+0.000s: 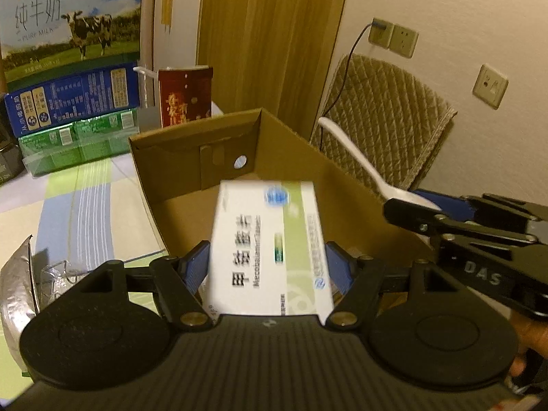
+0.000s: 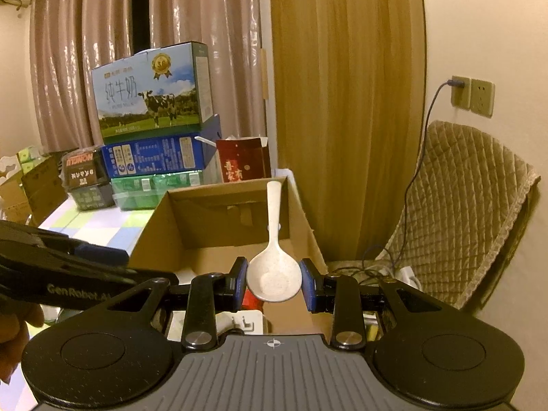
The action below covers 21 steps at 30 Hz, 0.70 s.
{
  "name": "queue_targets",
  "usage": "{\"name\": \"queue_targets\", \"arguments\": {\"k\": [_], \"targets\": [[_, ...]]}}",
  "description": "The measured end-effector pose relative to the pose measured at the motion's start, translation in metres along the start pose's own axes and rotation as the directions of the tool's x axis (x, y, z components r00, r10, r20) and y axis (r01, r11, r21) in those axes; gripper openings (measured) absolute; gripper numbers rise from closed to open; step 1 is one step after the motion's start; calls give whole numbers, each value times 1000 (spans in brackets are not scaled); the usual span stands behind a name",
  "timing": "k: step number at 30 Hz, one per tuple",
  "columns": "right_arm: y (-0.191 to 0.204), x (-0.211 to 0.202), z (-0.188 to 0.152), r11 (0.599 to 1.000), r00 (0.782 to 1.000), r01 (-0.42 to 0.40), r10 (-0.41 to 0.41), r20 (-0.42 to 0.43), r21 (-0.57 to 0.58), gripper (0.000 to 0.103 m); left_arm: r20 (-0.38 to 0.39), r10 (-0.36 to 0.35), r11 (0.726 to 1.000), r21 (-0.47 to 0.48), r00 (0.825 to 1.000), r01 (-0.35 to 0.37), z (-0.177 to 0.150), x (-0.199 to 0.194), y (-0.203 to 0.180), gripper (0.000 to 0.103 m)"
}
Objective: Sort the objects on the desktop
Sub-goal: 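Lower the tablet box and spoon into the cardboard box and open both tools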
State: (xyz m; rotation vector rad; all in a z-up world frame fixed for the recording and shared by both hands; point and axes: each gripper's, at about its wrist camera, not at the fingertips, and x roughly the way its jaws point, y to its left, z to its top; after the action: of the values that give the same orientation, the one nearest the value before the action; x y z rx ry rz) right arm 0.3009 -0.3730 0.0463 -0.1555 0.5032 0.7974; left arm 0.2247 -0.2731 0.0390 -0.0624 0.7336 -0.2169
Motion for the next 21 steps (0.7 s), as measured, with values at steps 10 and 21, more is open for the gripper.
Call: {"name": "queue_targets", "arguments": {"k": [10,21], "targets": [[5,5,-7,1000,1000,-21,21,-22,14,30,21,28,1000,-8,999,-28,-10,-15,12,67],[0,0,-11,997,998,-51,53,-33,63,46,51,57,998,-33,997,-55,-19,-41,26,70]]}}
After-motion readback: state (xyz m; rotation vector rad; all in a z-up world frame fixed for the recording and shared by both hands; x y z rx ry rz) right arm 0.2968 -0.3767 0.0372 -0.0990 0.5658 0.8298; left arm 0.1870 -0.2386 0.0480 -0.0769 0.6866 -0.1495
